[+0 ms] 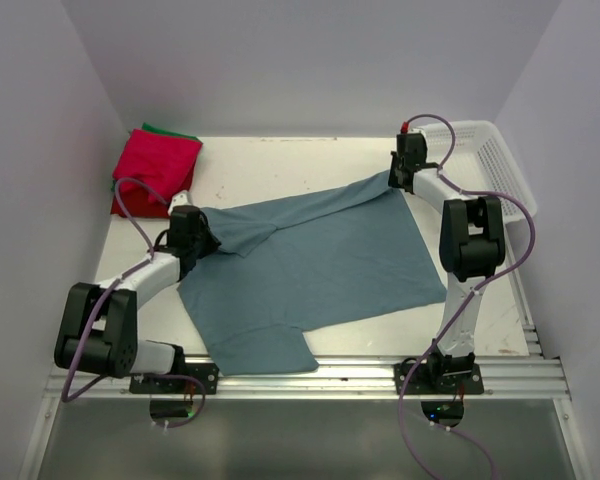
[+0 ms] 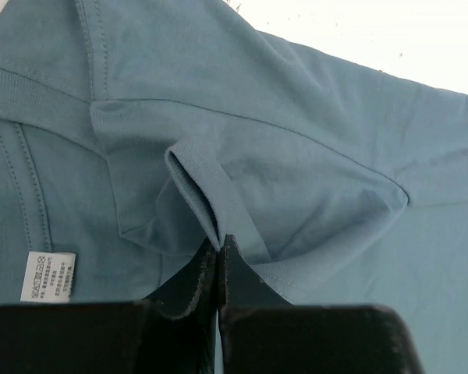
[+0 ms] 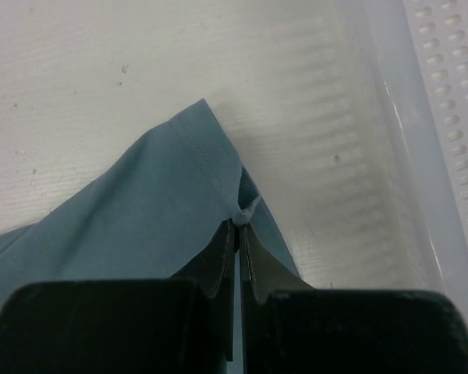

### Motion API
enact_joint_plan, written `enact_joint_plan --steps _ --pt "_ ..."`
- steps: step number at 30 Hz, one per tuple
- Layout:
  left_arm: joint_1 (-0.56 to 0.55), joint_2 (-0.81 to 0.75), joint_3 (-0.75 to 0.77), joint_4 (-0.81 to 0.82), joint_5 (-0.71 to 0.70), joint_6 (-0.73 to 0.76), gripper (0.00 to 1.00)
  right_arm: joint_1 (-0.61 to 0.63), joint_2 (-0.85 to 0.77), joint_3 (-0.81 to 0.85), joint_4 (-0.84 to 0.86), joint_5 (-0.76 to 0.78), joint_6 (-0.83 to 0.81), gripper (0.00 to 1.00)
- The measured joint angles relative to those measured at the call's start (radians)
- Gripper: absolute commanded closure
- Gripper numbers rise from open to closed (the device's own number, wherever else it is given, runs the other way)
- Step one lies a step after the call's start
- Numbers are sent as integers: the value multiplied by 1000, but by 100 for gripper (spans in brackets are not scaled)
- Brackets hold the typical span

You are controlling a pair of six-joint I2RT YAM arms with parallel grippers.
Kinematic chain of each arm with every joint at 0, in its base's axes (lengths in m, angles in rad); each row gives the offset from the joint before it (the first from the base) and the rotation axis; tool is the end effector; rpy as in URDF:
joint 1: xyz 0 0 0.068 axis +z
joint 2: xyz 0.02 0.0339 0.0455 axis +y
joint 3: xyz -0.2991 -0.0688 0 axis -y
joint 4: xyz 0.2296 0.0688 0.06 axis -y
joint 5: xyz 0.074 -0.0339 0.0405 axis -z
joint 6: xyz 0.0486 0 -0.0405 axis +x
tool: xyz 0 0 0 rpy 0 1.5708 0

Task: Fold and stack the t-shirts
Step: Fold the tshirt

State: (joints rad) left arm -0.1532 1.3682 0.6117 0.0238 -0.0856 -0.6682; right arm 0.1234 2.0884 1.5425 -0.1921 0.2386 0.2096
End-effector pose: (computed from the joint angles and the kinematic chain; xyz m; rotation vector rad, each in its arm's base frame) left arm 0.2566 -0.0354 0.2106 -0.6340 2.2336 -0.3217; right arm 0.4828 0.0483 0.2239 0.2192 2.2749 -0.1025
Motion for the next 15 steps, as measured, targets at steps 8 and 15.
enact_joint_plan --steps 8,15 --pt "0 24 2 22 -6 -2 100 0 0 0 -13 7 0 100" --pt "0 20 2 19 -32 -2 100 0 0 -5 -24 13 8 100"
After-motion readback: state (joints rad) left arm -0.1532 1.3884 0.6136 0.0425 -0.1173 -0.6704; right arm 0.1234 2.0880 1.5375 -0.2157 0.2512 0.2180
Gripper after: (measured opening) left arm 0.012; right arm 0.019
